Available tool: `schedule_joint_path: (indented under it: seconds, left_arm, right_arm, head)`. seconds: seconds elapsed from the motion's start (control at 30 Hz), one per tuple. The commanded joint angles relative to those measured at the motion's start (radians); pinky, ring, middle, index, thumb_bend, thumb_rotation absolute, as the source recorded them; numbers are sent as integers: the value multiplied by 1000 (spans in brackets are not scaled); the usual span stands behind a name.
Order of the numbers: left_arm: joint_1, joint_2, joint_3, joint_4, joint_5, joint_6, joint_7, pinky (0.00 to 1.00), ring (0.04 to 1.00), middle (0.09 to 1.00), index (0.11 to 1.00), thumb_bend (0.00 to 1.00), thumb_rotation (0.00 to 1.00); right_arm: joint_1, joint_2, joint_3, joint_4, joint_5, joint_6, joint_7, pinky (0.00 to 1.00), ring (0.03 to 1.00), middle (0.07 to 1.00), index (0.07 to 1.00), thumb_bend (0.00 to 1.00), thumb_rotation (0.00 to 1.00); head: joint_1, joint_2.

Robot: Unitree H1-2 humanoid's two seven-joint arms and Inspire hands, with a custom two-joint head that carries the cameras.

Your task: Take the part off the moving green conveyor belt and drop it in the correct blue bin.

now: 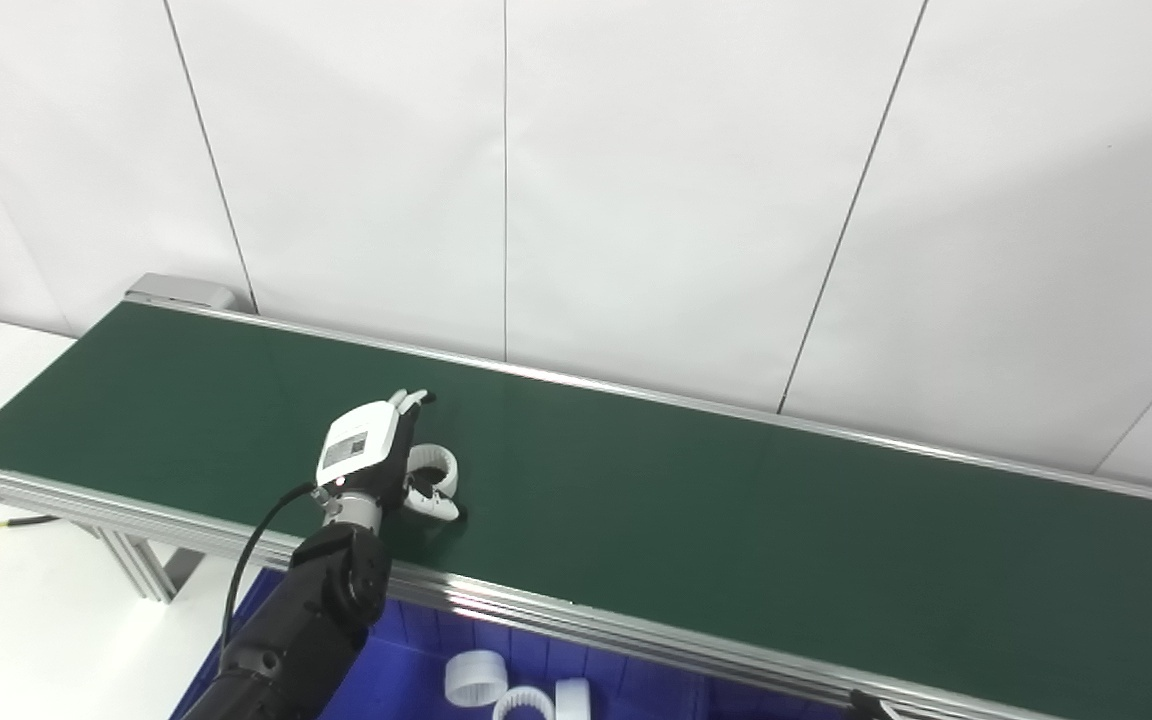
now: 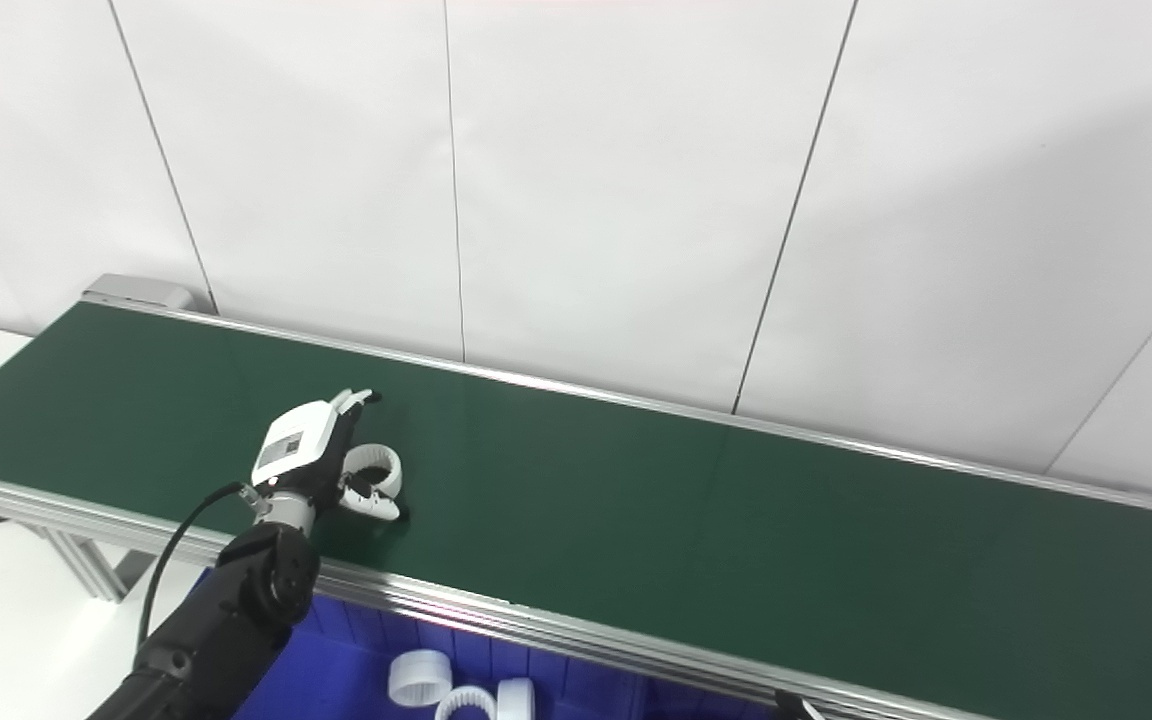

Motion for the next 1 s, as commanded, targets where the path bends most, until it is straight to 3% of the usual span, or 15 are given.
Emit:
schedule_joint_path:
  seconds: [0.0,0.03,0.1,0.17,0.2,0.27,0.37,0.5,0.63,0.77,0.97]
  left_arm:
    - [-27,13,3,18,-35,-62,9,442,492,724,778,489,0]
    - [-29,12,1,28,-42,-82,12,443,459,639,752,489,0]
    - [-32,3,4,38,-64,-105,10,460,438,554,696,492,0]
    - [-32,-9,8,38,-87,-122,9,455,433,533,667,492,0]
    - [-32,-14,9,38,-97,-130,10,392,418,522,604,493,0]
    - [-32,-21,3,29,-105,-129,3,358,411,512,555,494,0]
    - [-37,-1,-43,-9,-77,-54,-82,347,415,504,510,496,0]
    - [-36,25,-87,-75,-62,52,-196,367,402,481,521,496,0]
    - [-25,40,-109,-125,-49,97,-233,346,389,475,530,495,0]
    - [6,33,-85,-177,-56,73,-187,318,378,475,531,494,0]
    - [123,-8,-1,-404,-90,-7,-92,239,348,450,537,486,0]
  right_arm:
    - [-6,-8,-5,-34,13,-60,-1,736,826,867,896,719,117]
    - [-6,-8,-5,-35,13,-60,-1,738,826,868,898,716,118]
    - [-5,-6,-6,-38,9,-58,-5,736,823,864,894,721,120]
    - [-4,-6,-6,-38,6,-61,-8,730,820,861,892,721,125]
    - [-4,-6,-6,-37,5,-63,-8,729,819,861,893,715,127]
    - [-4,-5,-6,-36,6,-64,-9,729,820,863,893,712,130]
    - [-5,-4,-6,-36,6,-63,-10,732,822,865,895,711,129]
    - [-8,-1,-6,-36,11,-56,-9,734,826,870,895,717,132]
    - [-8,1,-7,-40,16,-51,-8,739,830,874,897,713,126]
    - [-11,2,-7,-32,18,-59,-9,740,828,873,898,716,119]
    - [-5,4,-5,-53,6,-46,-13,733,822,867,892,717,128]
  head:
    - [1,1]
    - [0,3]
    - [0,4]
    - [0,4]
    - [1,5]
    - [1,5]
    - [3,4]
    - [3,2]
    - [3,2]
    - [-2,5]
    - [-22,28]
